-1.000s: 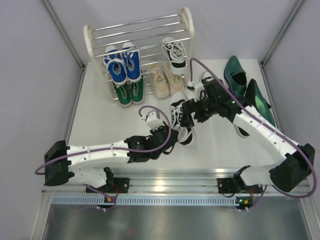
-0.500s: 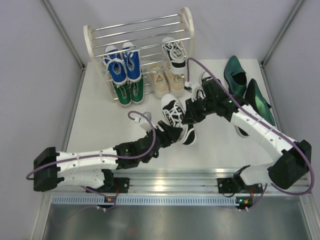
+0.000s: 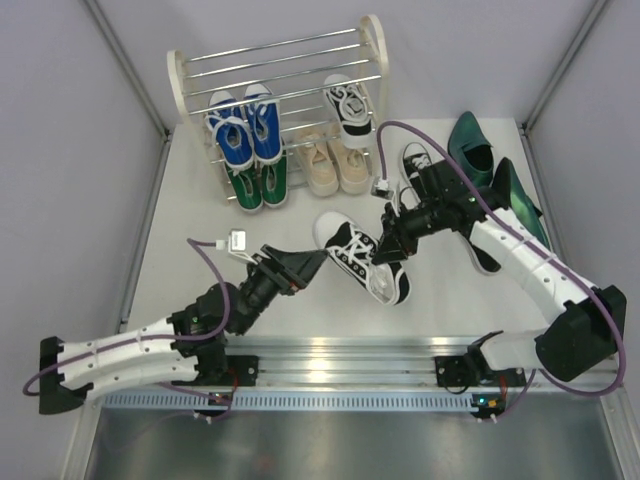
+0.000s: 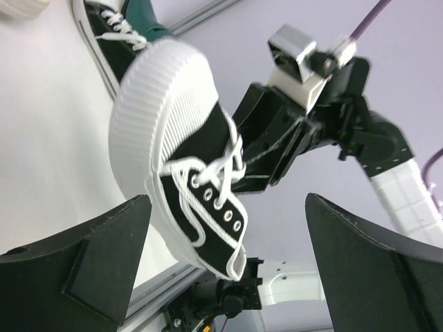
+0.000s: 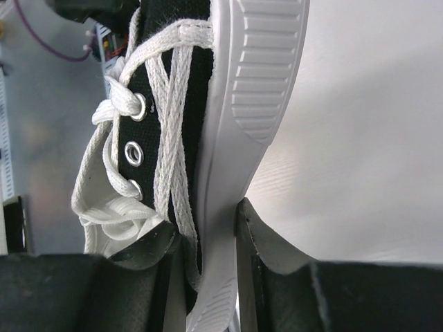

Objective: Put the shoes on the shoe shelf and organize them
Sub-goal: Pick up the shoe at the center of the board.

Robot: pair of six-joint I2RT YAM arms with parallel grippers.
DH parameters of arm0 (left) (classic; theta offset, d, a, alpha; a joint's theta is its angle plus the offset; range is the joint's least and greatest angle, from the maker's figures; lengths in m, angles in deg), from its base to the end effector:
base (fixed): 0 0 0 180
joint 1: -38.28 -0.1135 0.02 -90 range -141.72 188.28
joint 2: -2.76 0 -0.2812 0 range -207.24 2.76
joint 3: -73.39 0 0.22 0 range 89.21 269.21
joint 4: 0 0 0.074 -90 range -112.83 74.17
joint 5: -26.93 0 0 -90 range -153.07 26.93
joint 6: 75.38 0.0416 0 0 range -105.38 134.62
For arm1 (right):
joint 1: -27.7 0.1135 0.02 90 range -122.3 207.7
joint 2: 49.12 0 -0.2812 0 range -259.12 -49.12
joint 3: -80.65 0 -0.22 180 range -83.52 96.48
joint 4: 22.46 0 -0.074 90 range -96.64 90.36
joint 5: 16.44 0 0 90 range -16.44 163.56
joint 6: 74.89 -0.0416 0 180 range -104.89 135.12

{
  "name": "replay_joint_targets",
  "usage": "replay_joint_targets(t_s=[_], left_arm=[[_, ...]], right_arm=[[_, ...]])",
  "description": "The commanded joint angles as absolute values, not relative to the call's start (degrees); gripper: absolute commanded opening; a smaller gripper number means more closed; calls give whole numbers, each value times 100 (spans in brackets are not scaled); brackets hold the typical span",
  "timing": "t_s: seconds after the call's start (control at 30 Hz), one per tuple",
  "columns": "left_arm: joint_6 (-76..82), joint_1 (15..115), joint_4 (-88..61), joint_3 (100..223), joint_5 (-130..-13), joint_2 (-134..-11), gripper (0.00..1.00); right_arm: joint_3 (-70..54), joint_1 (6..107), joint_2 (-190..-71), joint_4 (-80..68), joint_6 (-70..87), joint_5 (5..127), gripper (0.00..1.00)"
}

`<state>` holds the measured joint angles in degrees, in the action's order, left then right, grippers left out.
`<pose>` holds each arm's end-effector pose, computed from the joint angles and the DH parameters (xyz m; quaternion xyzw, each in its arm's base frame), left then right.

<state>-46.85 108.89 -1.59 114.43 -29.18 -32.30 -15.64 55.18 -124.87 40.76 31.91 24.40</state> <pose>0.0607 -0.1025 0.3063 -0.1614 0.6650 -0.5609 0.4660 0.1863 0.1324 0.3333 -0.4421 0.7571 0.4205 0.2334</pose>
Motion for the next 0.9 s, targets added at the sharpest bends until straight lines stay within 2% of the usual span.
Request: replay_joint_targets(t_s=[0.0, 0.17, 0.33, 0.47, 0.6, 0.63, 0.7, 0.73, 0.8, 0.83, 0.87], left_arm=[[-4339, 10815, -667, 11671, -2896, -2914, 98], [-4233, 10736, -757, 11804, -3116, -3133, 98], [-3812, 10631, -660, 12199, -3265, -3932, 98], [-3697, 10262, -195, 12279, -3879, -4285, 96], [-4074, 9674, 437, 11981, -4688, -4320, 79], [-4136, 9472, 639, 11928, -4968, -4329, 65], [-4250, 9330, 746, 11831, -5146, -4347, 51], [-4259, 9260, 772, 11822, -5234, -4364, 39], [-4286, 9242, 703, 11848, -5278, -4399, 27], [-4286, 9216, 668, 11840, -5296, -4408, 6], [-4286, 9224, 511, 11848, -5244, -4373, 0]], right_arm=[[-1312, 5494, -12286, 4301, 3840, 1284, 0], [-1242, 5494, -12391, 4442, 3954, 871, 0], [-987, 5538, -12444, 4855, 4271, 685, 0], [-960, 5565, -12514, 5259, 4587, 720, 0], [-978, 5565, -12506, 5339, 4693, 826, 0], [-969, 5565, -12497, 5339, 4693, 843, 0], [-926, 5565, -12506, 5330, 4702, 896, 0], [-908, 5565, -12541, 5339, 4702, 914, 0], [-864, 5565, -12550, 5339, 4711, 949, 0], [-855, 5565, -12567, 5313, 4719, 984, 0], [-829, 5565, -12567, 5321, 4746, 1019, 0]])
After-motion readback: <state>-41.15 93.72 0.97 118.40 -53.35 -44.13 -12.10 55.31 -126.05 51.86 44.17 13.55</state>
